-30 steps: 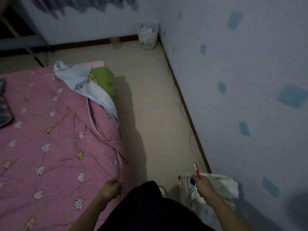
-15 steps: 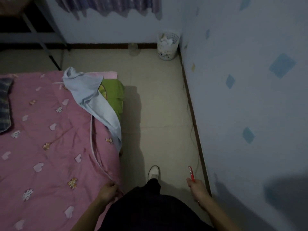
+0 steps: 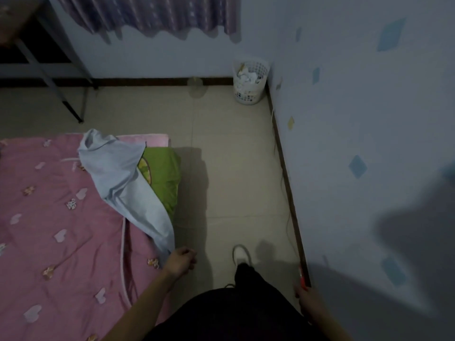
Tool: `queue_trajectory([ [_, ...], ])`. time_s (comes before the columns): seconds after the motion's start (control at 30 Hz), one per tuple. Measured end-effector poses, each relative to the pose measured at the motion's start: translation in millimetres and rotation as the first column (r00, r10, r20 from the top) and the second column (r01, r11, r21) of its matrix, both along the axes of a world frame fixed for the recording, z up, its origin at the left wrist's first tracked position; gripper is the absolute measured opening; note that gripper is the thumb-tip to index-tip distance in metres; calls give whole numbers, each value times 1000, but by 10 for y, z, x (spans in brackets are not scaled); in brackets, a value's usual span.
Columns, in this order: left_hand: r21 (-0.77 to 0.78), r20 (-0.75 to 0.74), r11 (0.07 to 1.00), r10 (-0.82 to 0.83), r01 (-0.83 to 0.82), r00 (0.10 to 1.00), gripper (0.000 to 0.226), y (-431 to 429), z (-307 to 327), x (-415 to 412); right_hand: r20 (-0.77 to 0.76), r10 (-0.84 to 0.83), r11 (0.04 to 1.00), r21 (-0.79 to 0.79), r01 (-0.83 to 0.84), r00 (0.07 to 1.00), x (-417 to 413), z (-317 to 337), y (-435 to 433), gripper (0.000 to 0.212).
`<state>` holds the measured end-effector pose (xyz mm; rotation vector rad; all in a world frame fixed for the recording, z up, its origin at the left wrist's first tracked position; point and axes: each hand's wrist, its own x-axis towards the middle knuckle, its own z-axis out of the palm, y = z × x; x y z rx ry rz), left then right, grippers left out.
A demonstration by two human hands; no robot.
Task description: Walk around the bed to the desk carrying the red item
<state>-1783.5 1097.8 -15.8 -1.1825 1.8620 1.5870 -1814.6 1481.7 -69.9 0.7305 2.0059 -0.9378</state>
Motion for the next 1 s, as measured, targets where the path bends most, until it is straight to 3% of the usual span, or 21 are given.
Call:
queue_trajectory([
  [0.1, -3, 5, 1000, -3, 3, 1000, 16, -128, -71, -397, 52, -54, 998, 15, 54, 997, -525, -94, -113, 27],
  [0.3, -22, 34, 997, 79, -79, 996, 19, -483, -189, -1165, -27, 54, 998, -42, -55, 998, -1928, -73, -649, 21],
  [0.53, -42, 86, 969, 248, -245, 965, 23, -970, -178, -1830, 49, 271, 962, -60, -268, 961, -3484, 122, -1525, 26],
  [0.63, -42, 107, 945, 328, -325, 939, 21, -1144, -195, -2036, 13, 329, 941, -89, -326, 944, -4048, 273, -1937, 26],
  [1.0, -14, 148, 897, 440, -443, 886, 22, -1982, -406, -3510, -72, 388, 908, -142, -395, 919, -5752, 161, -3280, 30],
])
